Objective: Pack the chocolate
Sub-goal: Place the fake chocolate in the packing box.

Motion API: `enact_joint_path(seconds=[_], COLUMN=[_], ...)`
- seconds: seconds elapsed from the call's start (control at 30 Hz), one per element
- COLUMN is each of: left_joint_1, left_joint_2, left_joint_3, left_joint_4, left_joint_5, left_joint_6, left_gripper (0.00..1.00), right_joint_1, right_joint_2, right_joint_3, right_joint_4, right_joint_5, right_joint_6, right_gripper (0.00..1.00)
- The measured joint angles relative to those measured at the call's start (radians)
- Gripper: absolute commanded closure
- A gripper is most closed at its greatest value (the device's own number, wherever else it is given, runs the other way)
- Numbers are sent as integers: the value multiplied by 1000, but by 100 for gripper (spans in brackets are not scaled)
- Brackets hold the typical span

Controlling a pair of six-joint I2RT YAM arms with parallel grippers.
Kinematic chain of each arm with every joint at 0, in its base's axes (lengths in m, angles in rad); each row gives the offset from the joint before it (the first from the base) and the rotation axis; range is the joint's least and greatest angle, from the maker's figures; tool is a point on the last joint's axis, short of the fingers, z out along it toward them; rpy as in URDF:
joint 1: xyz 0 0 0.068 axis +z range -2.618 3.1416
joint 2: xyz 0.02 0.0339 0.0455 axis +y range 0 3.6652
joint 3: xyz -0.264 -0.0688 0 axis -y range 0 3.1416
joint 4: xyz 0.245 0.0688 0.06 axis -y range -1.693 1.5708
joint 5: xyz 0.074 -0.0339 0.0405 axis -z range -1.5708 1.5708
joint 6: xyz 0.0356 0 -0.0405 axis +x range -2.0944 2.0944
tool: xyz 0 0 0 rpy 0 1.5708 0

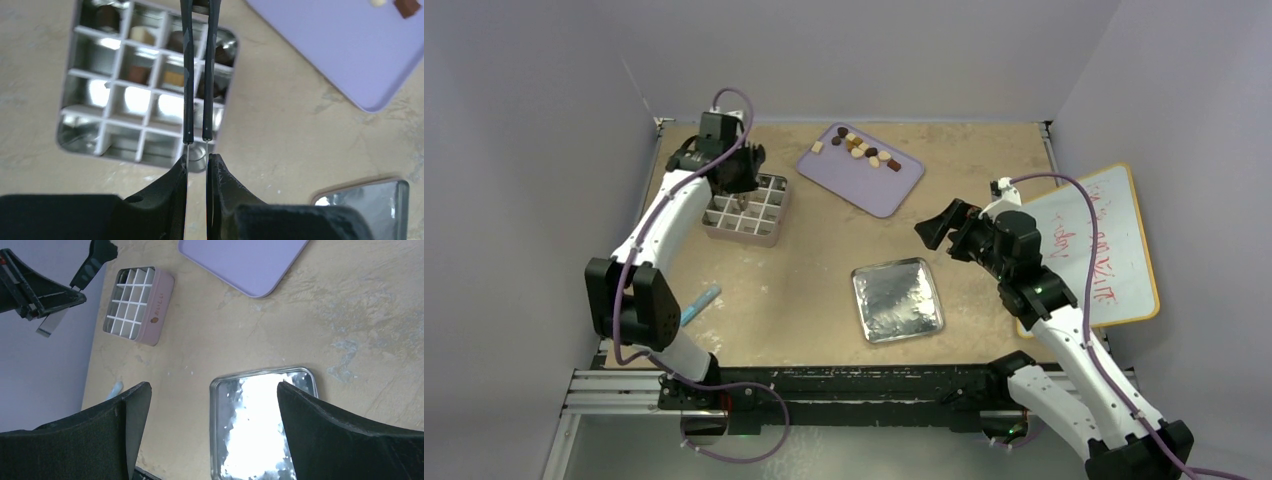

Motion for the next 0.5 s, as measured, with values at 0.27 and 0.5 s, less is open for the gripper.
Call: enact_joint_path(seconds=[0.27, 0.5], left_joint_1=[146, 166], left_joint_2=[-92, -89], left_joint_3=[-114, -173], left_joint_4=[-20, -19], left_joint_5=[-30, -40], left_joint_6=[-21, -23], left_gripper=[93, 91], right_joint_1=[5, 5], right_joint_2=[14, 14], right_joint_3=[0, 0], right_joint_4=[-2, -3], right_joint_5=[-19, -19], right_joint_6=[0, 0], right_gripper=[3, 3])
